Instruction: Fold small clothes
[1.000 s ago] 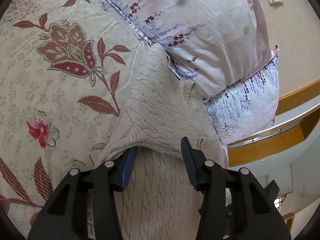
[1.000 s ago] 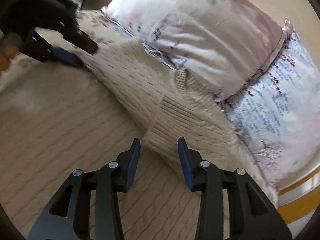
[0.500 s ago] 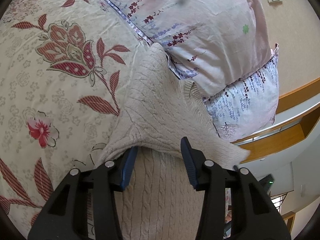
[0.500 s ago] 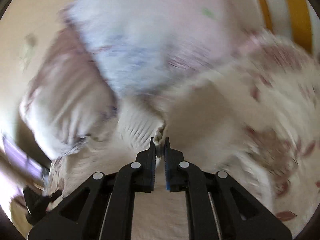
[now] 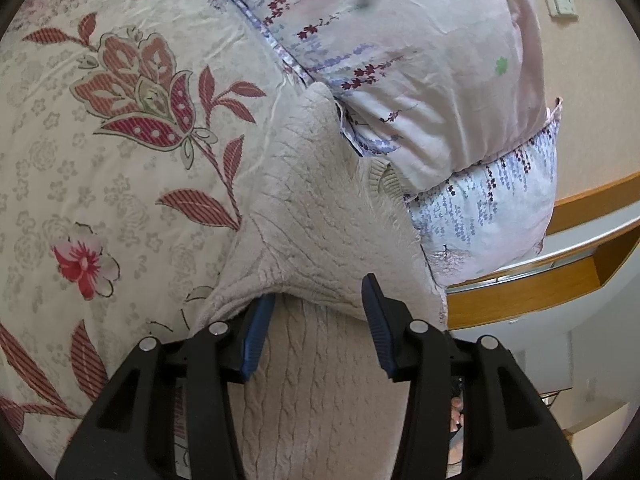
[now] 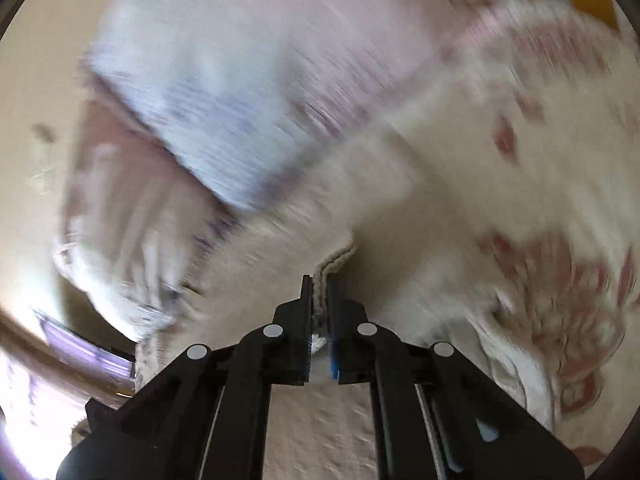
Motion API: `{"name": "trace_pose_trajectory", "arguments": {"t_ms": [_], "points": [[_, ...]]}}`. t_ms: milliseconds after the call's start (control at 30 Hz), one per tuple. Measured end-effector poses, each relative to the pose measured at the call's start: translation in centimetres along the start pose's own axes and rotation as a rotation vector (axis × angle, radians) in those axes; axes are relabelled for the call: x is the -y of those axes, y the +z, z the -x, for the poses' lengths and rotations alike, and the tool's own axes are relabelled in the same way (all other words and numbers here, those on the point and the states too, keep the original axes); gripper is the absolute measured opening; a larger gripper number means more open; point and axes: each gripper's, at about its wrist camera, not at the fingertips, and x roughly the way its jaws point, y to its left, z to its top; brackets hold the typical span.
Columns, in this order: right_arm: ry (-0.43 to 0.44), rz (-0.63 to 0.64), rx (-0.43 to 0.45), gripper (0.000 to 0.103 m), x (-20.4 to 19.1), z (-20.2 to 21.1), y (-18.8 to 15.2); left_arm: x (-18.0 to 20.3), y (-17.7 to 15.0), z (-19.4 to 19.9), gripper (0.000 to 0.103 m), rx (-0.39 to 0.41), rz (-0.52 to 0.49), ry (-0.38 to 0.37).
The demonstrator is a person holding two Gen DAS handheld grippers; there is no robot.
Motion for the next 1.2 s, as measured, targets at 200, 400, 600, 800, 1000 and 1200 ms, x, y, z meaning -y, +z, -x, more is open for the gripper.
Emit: {"name": "trace_pose_trajectory", "arguments": {"t_ms": [200, 400, 600, 800, 1000, 1200], "points": [[-0.198, 0.093, -0.012, 0.007, -0.7, -1.0, 1.0, 0.3, -0.3, 0.0, 0.045, 0.006, -0.034, 0.027], [-0.244, 0.054, -0.116, 0.019, 1.5, -1.3, -0.1, 1.1, -1.4, 0.8, 0.048, -0.018, -0.111, 0.061], [-0.149, 0.123, -0.120, 0.072, 2.3, 4.3, -1.0, 1.9, -4.3, 5.5, 0.056, -0.005, -0.276, 0.064], [-0.128, 0.110, -0.204, 0.071, 5.7, 8.7, -4.0, 0.0, -7.5, 8.9, 0.060, -0.022, -0.314, 0.097], [-0.053, 0.042, -0.278, 0.053, 8.1, 11.3, -7.0, -1.9, -10.5, 10.1, 0.059, -0.051, -0.256, 0.045], [0.040, 0.059, -0.351, 0.043, 7.7, 12.6, -10.0, -1.2, -13.5, 10.1, 0.057, -0.107, -0.287, -0.028]]}}
